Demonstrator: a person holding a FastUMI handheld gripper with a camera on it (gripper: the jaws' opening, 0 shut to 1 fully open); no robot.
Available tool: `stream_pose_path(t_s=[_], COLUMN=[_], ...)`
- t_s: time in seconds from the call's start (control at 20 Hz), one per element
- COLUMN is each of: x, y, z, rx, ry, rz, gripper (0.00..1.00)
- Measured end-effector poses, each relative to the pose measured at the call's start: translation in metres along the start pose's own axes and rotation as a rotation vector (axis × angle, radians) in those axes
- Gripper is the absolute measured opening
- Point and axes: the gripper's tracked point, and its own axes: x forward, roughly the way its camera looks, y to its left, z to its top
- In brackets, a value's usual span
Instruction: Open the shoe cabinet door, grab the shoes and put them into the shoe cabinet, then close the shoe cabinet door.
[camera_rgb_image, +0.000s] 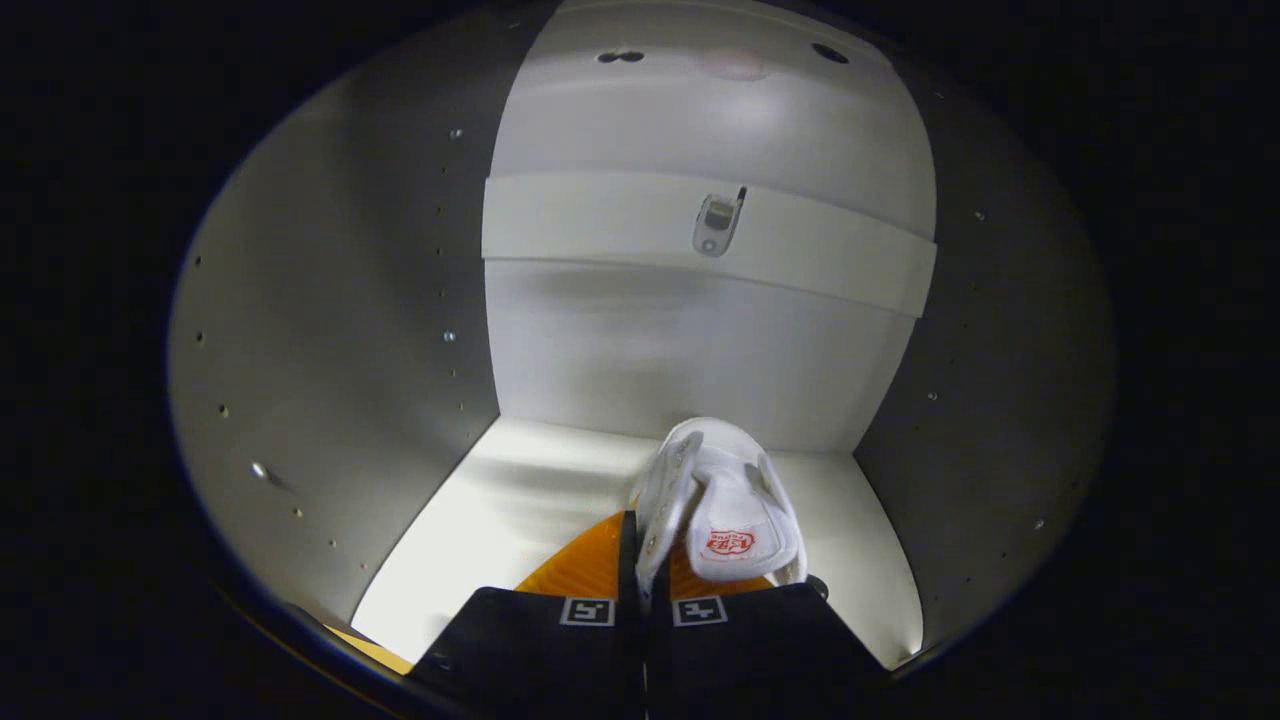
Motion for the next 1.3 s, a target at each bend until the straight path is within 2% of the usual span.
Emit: stream_pose_path(t_s=[0.25, 0.35, 0.45, 0.5, 0.65, 0.75, 0.85, 0.9, 1.2, 1.3], x=[0.001, -0.003, -0.010, -0.013, -0.024, -0.032, -0.043, -0.051, -0.109, -0.135], y=[0.023, 0.024, 0.029, 0.029, 0.028, 0.027, 0.027, 0.027, 0.021, 0.013], z=[-0.016, -0.013, -0.015, -0.015, -0.013, -0.015, -0.013, -0.010, 0.007, 0.014], rx=[-0.019, -0.039, 0.020, 0.041, 0.076, 0.090, 0.121, 0.136, 0.185, 0.195], ry=[0.045, 0.031, 0.044, 0.047, 0.041, 0.042, 0.037, 0.026, -0.055, -0.100], rz=[0.011, -0.003, 0.018, 0.020, 0.043, 0.056, 0.071, 0.079, 0.096, 0.070], gripper=[0.09, 0.19, 0.33, 0.46, 0.53, 0.55, 0.67, 0.77, 0.94, 0.99])
